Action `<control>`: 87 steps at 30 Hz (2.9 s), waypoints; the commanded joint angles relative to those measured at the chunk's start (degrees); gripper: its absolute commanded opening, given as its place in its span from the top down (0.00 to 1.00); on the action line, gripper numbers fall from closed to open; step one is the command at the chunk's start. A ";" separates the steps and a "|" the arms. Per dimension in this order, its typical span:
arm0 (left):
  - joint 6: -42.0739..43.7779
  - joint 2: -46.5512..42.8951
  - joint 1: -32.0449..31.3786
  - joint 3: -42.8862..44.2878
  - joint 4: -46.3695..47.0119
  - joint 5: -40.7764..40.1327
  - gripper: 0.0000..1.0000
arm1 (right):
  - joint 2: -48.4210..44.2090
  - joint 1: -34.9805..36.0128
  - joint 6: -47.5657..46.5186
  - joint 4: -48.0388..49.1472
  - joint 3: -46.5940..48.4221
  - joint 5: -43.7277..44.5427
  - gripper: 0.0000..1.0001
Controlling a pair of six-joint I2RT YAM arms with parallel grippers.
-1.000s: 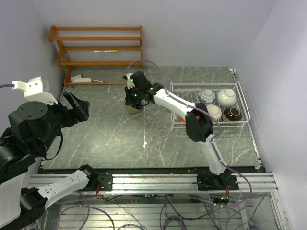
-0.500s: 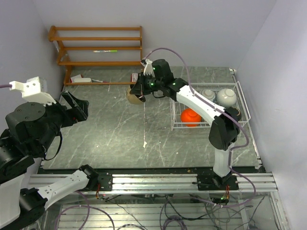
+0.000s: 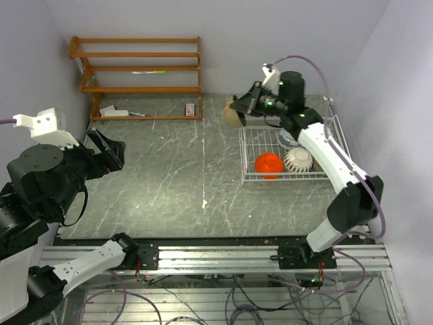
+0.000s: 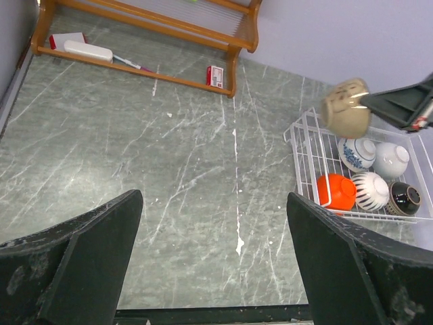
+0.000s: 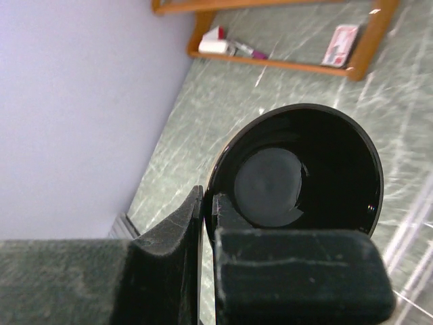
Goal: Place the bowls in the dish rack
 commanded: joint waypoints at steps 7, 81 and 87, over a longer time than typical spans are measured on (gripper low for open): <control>0.96 0.95 -0.38 1.95 2.00 2.82 0.01 | -10.65 -15.14 8.43 11.73 -14.81 -9.78 1.00; 2.63 4.33 -0.37 0.34 5.59 5.02 0.01 | 3.94 -26.67 18.44 17.62 -29.68 1.43 0.83; 2.71 4.01 -0.39 0.24 5.20 4.91 0.01 | 2.94 -26.74 17.05 14.61 -29.90 3.36 0.81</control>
